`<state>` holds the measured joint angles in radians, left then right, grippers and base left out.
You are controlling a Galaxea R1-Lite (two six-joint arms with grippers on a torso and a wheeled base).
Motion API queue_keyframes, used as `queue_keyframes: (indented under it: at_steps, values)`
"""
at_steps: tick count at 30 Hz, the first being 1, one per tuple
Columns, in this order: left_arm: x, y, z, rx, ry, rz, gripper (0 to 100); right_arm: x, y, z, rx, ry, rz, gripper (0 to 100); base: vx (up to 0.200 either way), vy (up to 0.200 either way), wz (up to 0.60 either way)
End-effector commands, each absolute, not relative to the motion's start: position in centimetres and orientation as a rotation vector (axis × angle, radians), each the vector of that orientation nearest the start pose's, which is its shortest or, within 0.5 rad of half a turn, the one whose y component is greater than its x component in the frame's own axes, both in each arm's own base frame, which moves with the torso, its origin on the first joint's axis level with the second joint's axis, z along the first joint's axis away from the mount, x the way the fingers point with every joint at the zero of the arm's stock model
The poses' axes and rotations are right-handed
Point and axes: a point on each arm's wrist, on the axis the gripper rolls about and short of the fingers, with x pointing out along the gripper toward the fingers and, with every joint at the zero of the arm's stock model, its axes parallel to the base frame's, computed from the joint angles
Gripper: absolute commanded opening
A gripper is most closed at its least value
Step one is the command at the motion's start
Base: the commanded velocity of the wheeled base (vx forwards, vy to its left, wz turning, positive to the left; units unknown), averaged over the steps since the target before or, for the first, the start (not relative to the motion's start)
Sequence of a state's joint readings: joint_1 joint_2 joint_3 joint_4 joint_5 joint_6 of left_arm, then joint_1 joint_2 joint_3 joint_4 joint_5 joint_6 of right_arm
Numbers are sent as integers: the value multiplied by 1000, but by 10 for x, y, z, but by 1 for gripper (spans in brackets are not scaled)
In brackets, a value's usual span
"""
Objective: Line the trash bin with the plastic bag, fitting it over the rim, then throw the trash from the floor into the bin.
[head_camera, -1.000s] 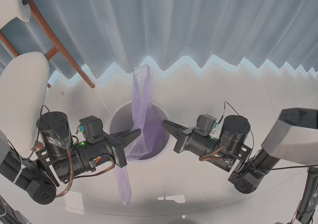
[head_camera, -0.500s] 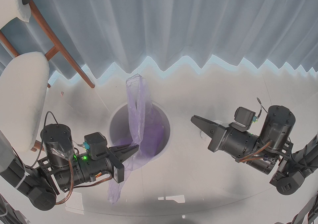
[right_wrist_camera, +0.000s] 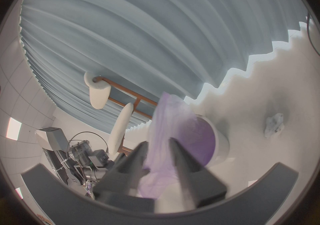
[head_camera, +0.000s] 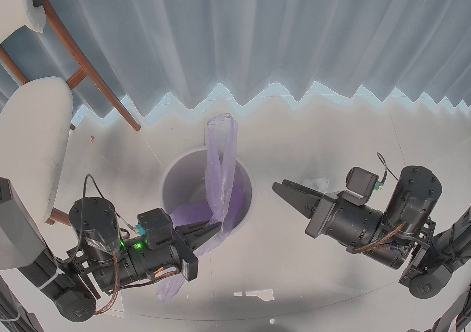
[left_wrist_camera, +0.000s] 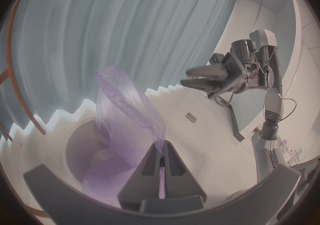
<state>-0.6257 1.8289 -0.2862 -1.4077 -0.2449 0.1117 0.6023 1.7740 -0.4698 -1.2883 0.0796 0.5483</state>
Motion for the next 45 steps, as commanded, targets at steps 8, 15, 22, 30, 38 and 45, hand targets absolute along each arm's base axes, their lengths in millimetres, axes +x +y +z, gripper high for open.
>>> queue_keyframes:
  at_steps: [8,15,22,30,38,45]
  values:
    - [195,-170,92,152,129,-945,0,241,196,110,513,201,629,100,0,0,0]
    - [183,-179,92,154,130,-998,0,248,201,98,508,207,617,100,0,0,0]
    - [184,-178,95,148,113,-990,0,251,200,94,507,211,595,100,0,0,0]
    - [186,-176,95,147,113,-982,0,266,186,107,530,144,547,100,0,0,0]
    - [185,-176,96,147,110,-982,0,277,177,107,533,128,504,100,0,0,0]
    - [188,-173,100,143,92,-965,0,278,176,101,526,148,489,100,0,0,0]
